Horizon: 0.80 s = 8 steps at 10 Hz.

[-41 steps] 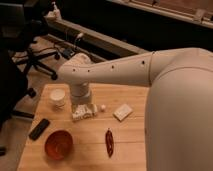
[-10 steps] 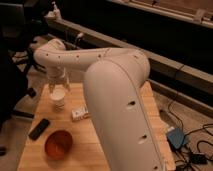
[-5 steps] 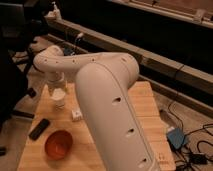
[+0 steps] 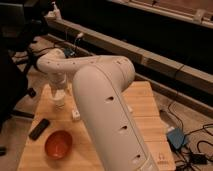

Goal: Pick up the ceramic cup

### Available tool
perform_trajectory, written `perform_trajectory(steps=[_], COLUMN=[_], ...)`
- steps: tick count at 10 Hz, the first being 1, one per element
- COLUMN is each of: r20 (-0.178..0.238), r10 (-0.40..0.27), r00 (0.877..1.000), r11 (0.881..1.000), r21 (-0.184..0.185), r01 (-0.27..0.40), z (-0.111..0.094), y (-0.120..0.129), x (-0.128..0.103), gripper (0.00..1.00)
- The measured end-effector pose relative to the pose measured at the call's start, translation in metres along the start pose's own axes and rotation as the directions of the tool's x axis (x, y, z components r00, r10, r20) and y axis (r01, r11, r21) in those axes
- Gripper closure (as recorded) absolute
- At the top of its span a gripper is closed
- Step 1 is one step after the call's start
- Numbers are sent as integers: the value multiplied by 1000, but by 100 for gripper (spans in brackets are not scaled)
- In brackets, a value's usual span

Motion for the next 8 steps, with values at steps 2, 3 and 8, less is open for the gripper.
perform_trajectory(steps=[2,3,8], r20=[-4,-3,15], r10=[-10,-13,-10], r00=[1000,1000,1000], r11=[1000,1000,1000], r21=[-3,-7,-10], r01=[10,13,10], z=[6,9,22], y=[-1,-2,-11], x=[-1,-3,-11], gripper=[35,35,35])
